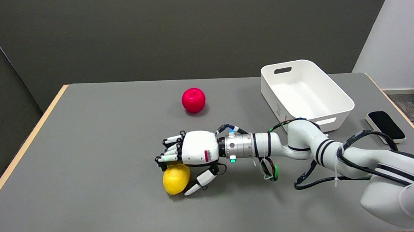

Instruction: Pick up the lemon.

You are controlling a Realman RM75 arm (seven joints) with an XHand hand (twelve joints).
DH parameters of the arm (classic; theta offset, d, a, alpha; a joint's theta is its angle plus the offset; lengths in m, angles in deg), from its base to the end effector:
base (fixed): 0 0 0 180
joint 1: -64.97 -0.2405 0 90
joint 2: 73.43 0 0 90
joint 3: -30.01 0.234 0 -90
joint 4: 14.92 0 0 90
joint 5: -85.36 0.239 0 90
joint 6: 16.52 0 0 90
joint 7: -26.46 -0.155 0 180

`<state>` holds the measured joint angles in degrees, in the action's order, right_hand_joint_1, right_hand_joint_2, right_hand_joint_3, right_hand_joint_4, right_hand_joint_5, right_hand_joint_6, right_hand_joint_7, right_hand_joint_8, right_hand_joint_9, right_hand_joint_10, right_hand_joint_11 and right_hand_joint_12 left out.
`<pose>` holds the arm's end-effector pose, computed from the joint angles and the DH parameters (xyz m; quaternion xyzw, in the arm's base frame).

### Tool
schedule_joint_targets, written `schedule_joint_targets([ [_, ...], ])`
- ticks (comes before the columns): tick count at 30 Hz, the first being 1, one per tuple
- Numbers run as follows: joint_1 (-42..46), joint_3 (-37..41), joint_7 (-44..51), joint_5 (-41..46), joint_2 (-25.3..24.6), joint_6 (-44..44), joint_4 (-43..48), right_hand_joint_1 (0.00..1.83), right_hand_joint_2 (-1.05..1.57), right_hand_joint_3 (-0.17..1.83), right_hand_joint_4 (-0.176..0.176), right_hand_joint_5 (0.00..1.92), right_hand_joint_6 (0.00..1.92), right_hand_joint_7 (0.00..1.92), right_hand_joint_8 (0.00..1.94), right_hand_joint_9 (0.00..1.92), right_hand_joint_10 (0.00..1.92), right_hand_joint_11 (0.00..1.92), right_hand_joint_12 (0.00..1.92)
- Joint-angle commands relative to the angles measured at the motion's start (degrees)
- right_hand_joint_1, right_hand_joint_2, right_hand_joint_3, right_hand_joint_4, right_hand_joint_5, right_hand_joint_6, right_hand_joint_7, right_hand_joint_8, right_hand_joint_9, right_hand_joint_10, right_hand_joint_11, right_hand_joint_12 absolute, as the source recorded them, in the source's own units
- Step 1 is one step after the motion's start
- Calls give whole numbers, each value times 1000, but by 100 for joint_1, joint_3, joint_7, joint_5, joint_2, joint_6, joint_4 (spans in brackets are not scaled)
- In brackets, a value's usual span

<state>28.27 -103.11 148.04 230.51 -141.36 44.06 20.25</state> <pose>-0.3037 -0.4083 0.1767 0.9721 0.0079 -0.0561 0.2278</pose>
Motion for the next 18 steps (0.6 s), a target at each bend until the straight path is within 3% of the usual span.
schedule_joint_targets([
  [1, 382, 1775, 117, 243, 200, 186, 206, 1115, 1244, 189, -81, 484, 1639, 735, 1557, 664, 1608, 330, 1715],
  [5, 526, 2592, 101, 243, 367, 58, 716, 1126, 1221, 212, -83, 501, 1620, 755, 1535, 688, 1607, 399, 1732],
  [18, 570, 4064, 117, 243, 808, -998, 1806, 1140, 1189, 240, -90, 526, 1591, 789, 1488, 749, 1620, 462, 1717],
])
